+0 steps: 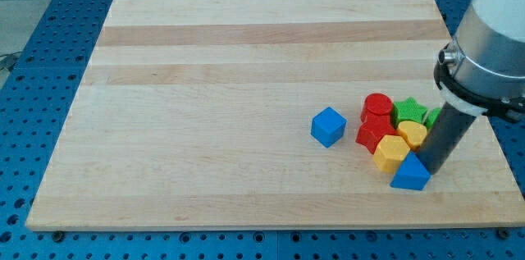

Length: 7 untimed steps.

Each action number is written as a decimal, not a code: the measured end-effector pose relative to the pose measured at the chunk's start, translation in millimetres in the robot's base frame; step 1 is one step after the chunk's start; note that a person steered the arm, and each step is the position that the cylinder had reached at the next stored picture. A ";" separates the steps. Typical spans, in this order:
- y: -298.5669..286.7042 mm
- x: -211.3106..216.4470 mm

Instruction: Separate the triangle from the hexagon

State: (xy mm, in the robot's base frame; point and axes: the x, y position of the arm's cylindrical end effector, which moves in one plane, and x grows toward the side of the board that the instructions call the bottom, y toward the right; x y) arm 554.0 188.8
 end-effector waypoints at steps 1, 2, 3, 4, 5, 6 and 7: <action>-1.8 0.0; 22.2 0.4; 22.2 0.4; 3.2 3.9; 0.7 4.8; 3.3 4.8; 25.5 22.5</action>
State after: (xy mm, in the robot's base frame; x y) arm 576.6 214.3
